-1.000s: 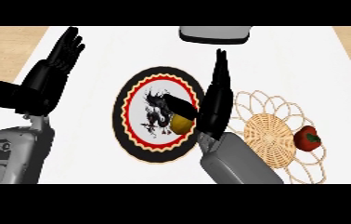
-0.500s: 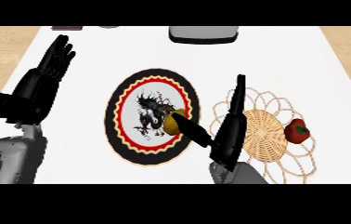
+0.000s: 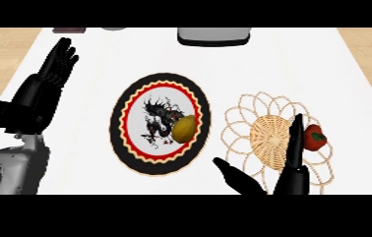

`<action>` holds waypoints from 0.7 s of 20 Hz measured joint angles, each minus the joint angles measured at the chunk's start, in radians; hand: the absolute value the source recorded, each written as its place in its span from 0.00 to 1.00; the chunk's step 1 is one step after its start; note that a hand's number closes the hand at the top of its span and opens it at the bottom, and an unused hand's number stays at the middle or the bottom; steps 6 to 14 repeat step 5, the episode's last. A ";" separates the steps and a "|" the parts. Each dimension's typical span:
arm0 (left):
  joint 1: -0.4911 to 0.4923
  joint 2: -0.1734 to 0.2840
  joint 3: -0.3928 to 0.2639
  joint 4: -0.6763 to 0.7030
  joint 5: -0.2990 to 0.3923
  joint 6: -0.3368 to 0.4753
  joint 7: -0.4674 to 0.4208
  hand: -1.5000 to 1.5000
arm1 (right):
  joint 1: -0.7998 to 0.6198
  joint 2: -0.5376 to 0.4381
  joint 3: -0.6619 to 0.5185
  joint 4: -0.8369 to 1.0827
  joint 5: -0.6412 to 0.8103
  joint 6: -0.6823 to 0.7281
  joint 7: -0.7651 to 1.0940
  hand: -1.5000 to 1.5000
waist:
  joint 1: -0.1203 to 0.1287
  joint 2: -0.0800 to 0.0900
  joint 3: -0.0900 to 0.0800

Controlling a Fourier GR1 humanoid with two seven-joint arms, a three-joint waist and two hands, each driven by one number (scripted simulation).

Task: Pick the lemon from the placemat and place it in the plate

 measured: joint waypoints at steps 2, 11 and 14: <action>-0.010 0.000 0.011 0.007 0.003 -0.008 0.007 0.50 | 0.046 -0.022 0.009 -0.029 -0.017 -0.005 -0.036 0.00 | 0.000 0.000 0.000; 0.009 0.002 0.018 -0.012 0.005 -0.022 0.007 0.50 | 0.124 -0.066 0.017 -0.067 -0.030 -0.025 -0.093 0.00 | 0.000 0.000 0.000; 0.009 0.002 0.018 -0.012 0.005 -0.022 0.007 0.50 | 0.124 -0.066 0.017 -0.067 -0.030 -0.025 -0.093 0.00 | 0.000 0.000 0.000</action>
